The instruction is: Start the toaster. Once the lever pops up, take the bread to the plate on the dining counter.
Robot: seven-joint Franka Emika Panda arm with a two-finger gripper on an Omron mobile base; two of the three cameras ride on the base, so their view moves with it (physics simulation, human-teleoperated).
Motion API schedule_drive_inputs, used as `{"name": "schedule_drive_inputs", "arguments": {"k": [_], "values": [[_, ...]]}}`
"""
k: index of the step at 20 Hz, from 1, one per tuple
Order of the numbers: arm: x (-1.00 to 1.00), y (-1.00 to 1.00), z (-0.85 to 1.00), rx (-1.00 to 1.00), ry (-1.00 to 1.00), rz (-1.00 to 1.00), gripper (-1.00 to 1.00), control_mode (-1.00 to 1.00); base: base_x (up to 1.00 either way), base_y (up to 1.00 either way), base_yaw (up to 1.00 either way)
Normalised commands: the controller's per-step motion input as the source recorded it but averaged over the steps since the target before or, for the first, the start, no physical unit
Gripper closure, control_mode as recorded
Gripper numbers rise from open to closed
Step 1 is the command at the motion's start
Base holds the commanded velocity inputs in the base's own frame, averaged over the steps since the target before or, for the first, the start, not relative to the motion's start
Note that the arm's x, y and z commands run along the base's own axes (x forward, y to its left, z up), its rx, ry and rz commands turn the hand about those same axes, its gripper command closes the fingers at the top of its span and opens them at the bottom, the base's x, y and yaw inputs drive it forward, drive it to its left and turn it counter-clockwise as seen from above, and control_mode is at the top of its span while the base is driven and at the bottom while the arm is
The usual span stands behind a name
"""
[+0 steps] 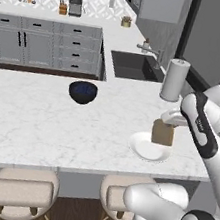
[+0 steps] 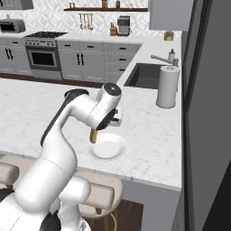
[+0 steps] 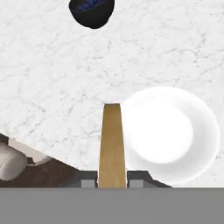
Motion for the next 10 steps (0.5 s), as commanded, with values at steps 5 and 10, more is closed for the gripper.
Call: {"name": "schedule_drive_inputs", "arguments": {"k": [5, 10], "values": [[0.22, -0.02, -0.25, 0.22, 0.01, 0.32, 1.00, -1.00, 0.00, 0.00, 0.00], [0.00, -0.02, -0.23, 0.26, 0.00, 0.14, 1.00, -1.00, 0.00, 0.00, 0.00]]}}
